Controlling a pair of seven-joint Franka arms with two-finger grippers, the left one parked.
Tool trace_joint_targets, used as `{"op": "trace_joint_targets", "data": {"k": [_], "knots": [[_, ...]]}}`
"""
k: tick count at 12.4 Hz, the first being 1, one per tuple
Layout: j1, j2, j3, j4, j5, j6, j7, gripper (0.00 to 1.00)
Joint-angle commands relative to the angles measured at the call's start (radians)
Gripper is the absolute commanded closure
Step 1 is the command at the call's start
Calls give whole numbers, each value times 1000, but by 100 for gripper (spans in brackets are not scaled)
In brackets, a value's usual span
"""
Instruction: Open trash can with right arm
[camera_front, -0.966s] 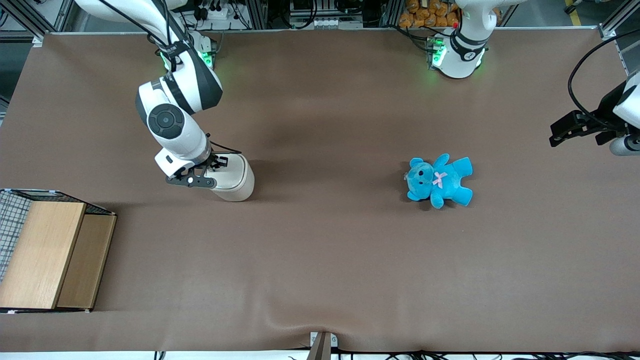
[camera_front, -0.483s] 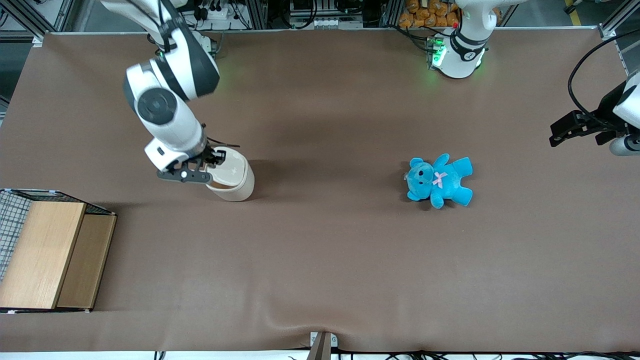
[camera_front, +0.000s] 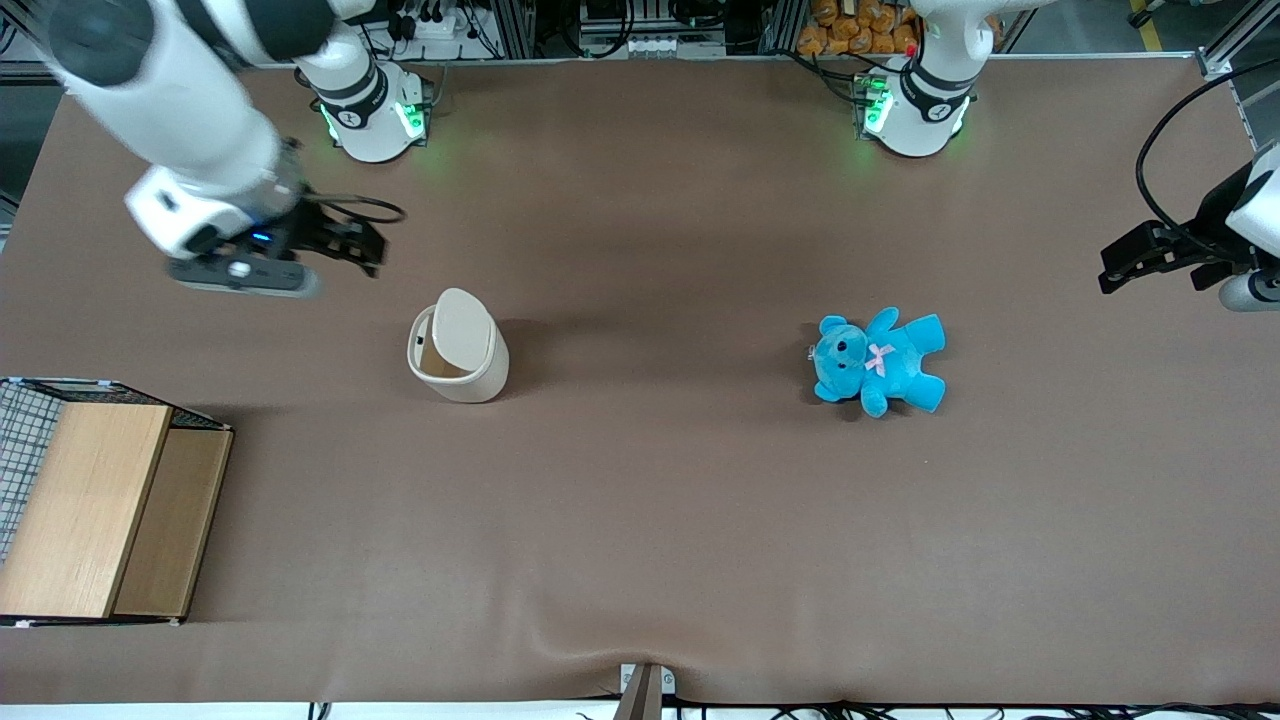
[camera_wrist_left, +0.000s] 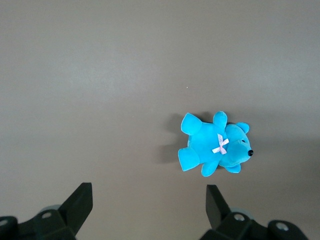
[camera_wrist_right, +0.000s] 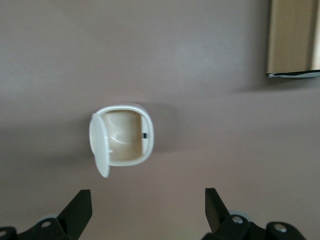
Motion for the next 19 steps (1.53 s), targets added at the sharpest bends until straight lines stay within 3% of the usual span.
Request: {"op": "trace_joint_targets", "data": {"k": [1,3,11,15,19], "knots": [[-12,14,-85,64,27,-84,-102,0],[-12,-5,-146,80,37,-119,-161,0],[-44,-58,-238,70,35,-118,-426,0],[-54,-67,-258,67,38,-116,-465,0],[-54,-127,-283,60,87,-124,-477,0]]}}
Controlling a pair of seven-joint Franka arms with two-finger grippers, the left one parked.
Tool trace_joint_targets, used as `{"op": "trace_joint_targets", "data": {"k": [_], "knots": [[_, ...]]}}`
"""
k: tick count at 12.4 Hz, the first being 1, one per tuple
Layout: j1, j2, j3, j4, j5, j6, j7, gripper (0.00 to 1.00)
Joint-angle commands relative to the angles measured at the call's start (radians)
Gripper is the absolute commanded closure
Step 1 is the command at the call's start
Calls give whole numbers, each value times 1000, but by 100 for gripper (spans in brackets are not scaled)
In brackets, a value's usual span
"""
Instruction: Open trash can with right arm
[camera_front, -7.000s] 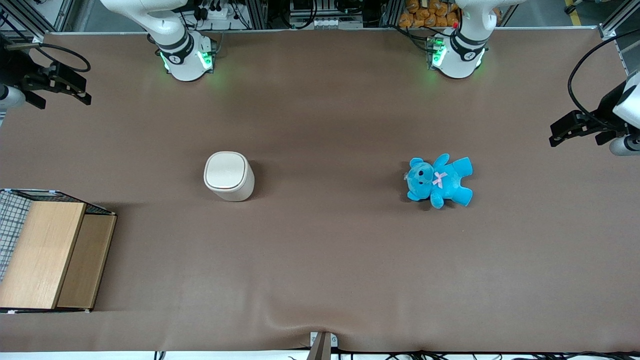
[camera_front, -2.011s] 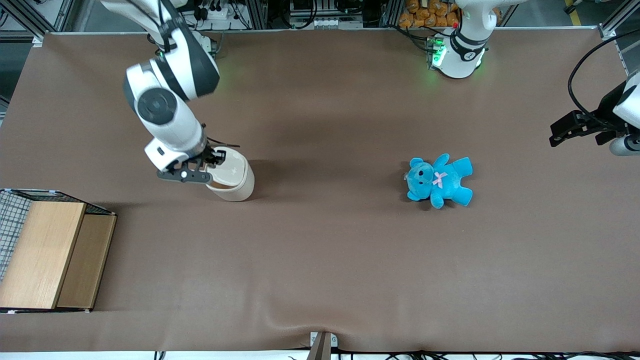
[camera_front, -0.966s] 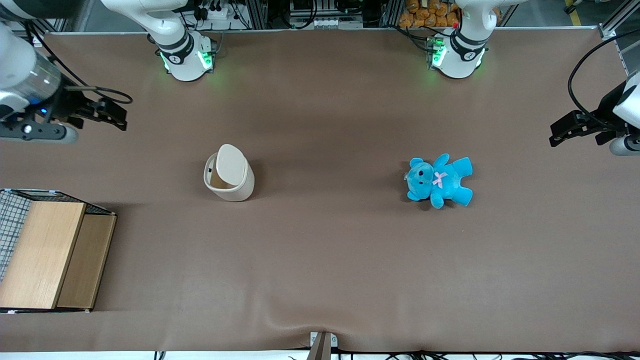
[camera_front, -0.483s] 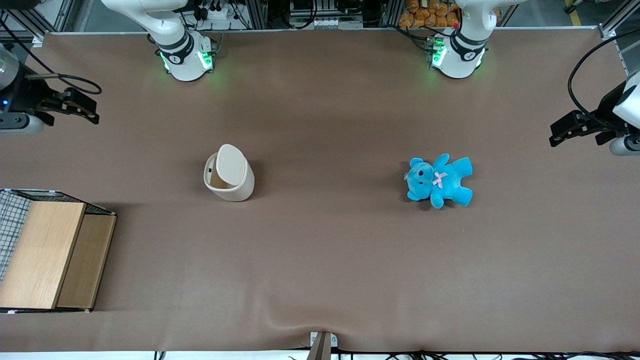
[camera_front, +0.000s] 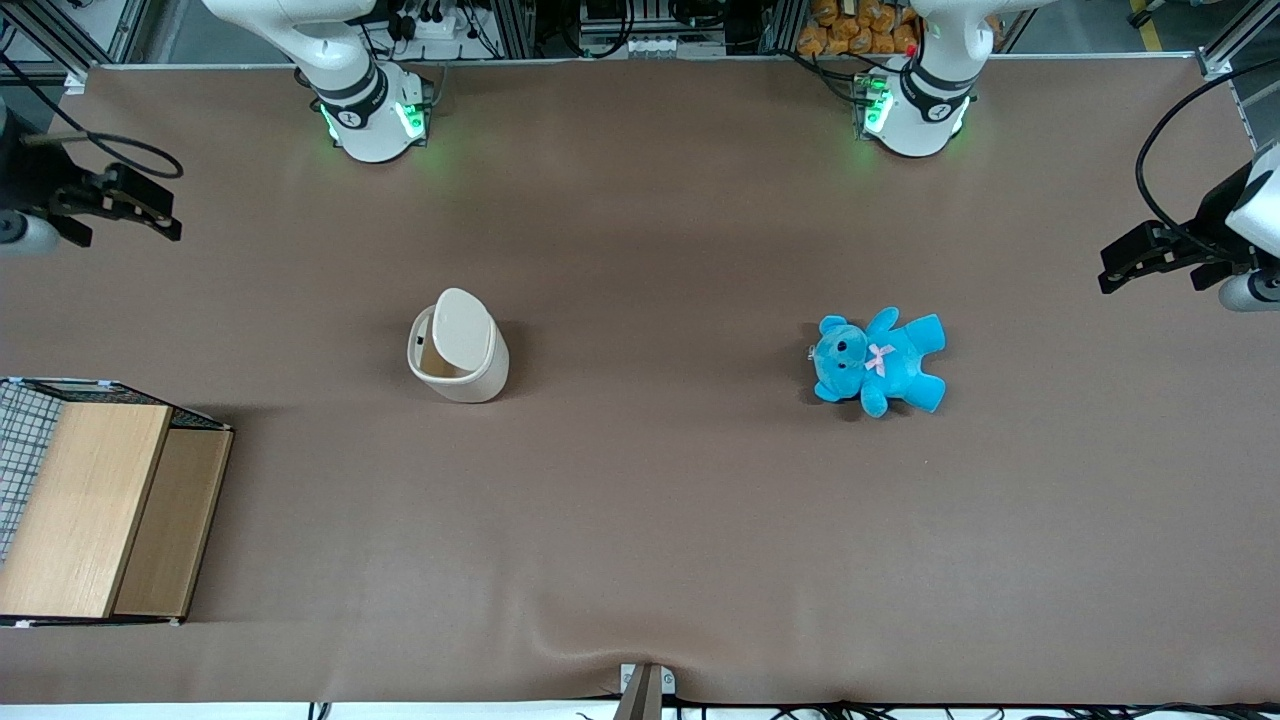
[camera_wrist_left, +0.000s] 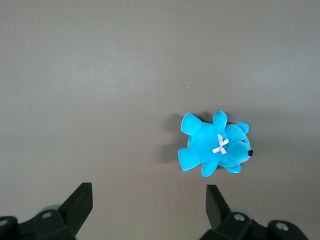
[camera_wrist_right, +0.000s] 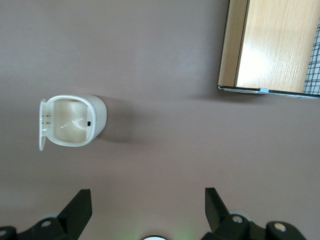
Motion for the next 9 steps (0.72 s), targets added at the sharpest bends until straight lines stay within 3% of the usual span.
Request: {"op": "trace_joint_targets", "data": {"k": [1,9], "knots": [[-11,-57,-22,-15,33,-14,-41,0],[-13,-68,-33,-11,38,-5,-49,0]]}}
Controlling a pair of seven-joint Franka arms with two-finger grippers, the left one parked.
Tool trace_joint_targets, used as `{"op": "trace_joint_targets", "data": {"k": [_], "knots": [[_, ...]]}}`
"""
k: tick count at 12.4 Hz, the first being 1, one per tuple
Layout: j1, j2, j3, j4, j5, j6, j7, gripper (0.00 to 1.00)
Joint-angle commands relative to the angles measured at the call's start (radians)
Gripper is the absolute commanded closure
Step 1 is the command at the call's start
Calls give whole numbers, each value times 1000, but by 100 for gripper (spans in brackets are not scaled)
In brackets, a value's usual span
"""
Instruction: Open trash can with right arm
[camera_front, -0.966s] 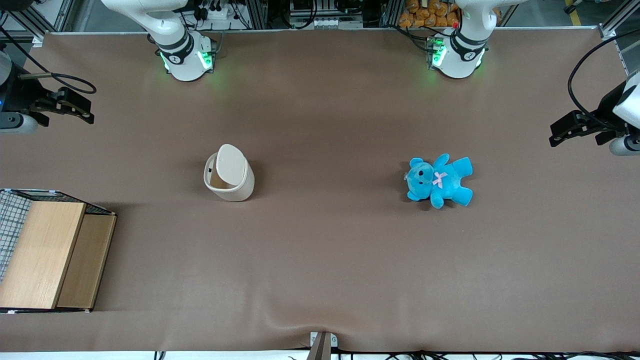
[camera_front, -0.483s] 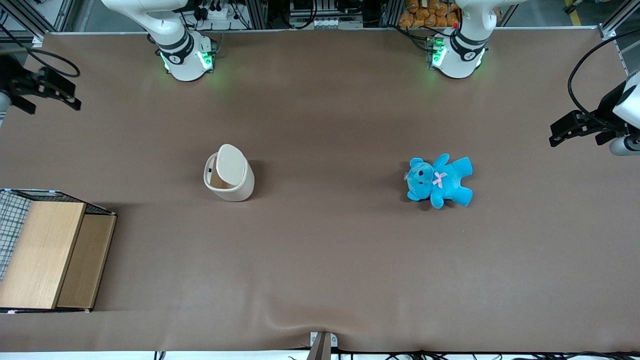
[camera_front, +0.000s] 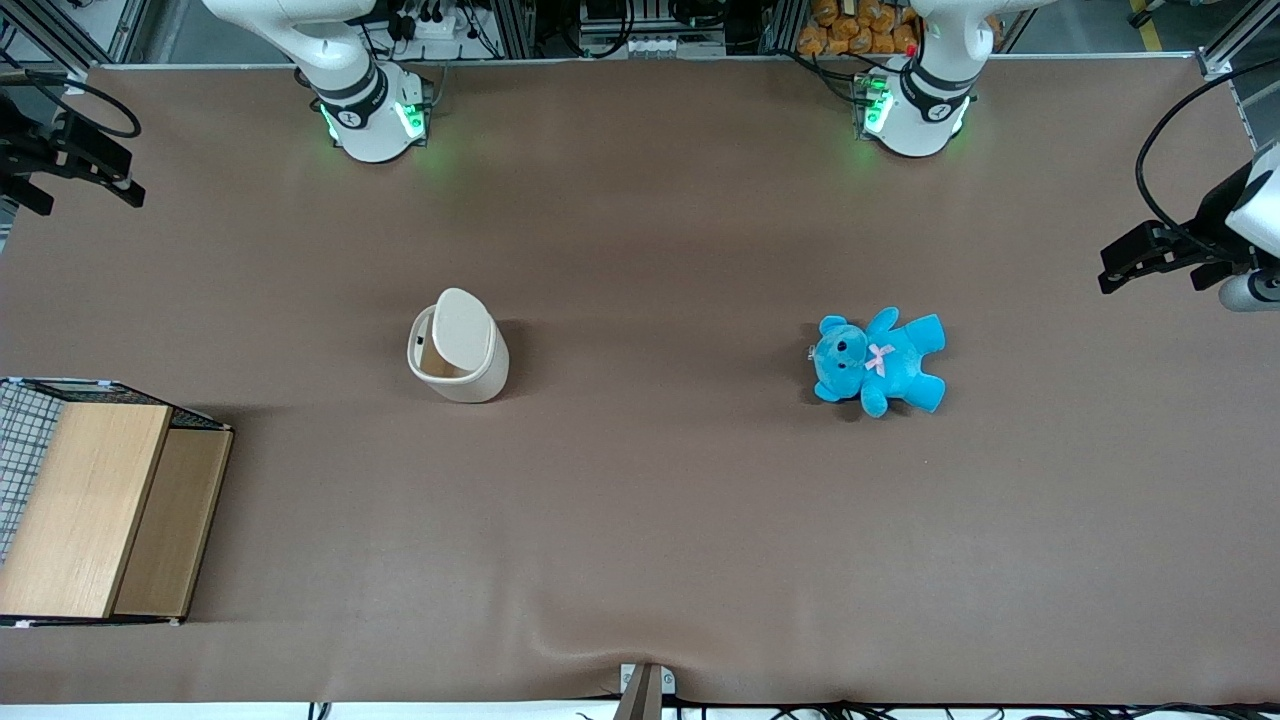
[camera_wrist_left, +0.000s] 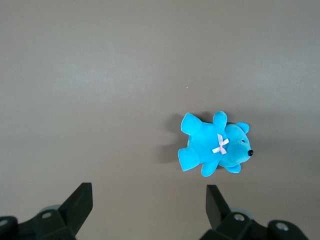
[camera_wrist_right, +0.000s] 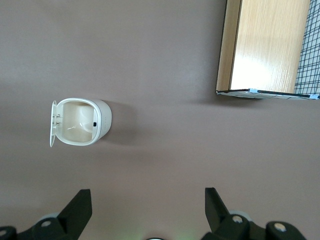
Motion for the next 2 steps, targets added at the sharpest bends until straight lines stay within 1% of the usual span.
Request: {"op": "trace_joint_targets", "data": {"k": [1,2], "knots": [[-13,-6,1,-7,20,4,-16,0],[-13,-4,1,-7,20,4,-16,0]]}}
